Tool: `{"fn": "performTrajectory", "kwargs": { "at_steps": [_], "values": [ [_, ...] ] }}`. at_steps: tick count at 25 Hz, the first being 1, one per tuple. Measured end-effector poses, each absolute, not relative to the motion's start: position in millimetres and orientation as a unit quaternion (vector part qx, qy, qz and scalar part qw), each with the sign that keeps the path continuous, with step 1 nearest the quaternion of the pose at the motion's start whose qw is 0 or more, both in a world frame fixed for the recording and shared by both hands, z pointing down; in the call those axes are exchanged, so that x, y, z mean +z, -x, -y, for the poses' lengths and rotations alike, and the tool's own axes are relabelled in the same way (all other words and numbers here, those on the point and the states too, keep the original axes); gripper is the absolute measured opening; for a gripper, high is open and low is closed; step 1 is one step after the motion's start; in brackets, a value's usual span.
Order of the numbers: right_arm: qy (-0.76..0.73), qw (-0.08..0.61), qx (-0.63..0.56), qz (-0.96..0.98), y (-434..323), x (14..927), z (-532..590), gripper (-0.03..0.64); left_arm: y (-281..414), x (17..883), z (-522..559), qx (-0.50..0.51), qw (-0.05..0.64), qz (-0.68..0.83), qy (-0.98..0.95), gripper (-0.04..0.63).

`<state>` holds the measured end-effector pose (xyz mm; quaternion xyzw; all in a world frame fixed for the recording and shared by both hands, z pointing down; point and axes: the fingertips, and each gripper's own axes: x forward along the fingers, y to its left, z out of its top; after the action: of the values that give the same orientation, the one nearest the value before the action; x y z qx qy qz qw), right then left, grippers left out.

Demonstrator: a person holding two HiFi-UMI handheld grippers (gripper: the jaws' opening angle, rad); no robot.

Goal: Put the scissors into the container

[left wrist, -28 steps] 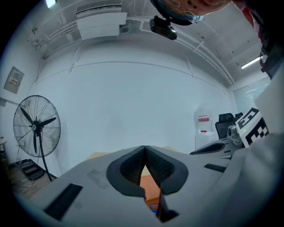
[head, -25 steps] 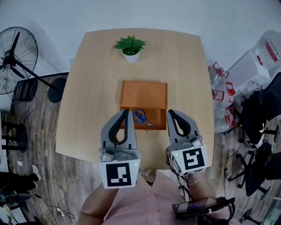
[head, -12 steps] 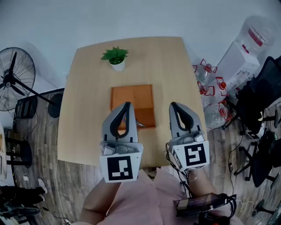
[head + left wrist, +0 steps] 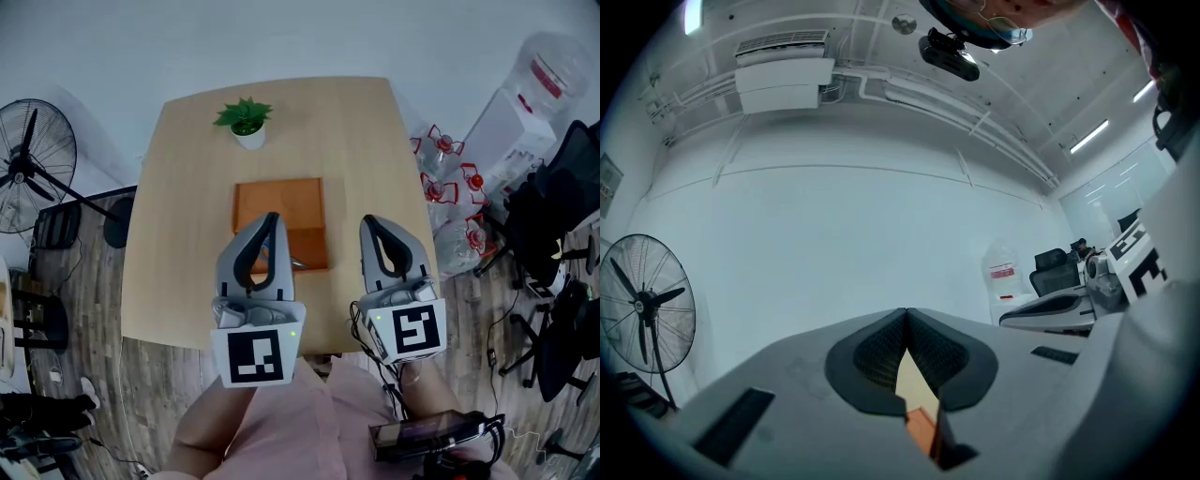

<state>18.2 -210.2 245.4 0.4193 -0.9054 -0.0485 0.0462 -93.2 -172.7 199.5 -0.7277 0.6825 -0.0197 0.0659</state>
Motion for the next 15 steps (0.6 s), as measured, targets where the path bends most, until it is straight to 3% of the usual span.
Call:
{"fn": "performTrajectory", "kwargs": {
  "at_steps": [15],
  "values": [
    [-0.415, 0.044, -0.051, 0.907, -21.5, 244.1, 208.2, 0.000, 87.1, 195.9, 168.7, -0.018, 0.072, -0.683, 0.726, 0.005]
  ]
}}
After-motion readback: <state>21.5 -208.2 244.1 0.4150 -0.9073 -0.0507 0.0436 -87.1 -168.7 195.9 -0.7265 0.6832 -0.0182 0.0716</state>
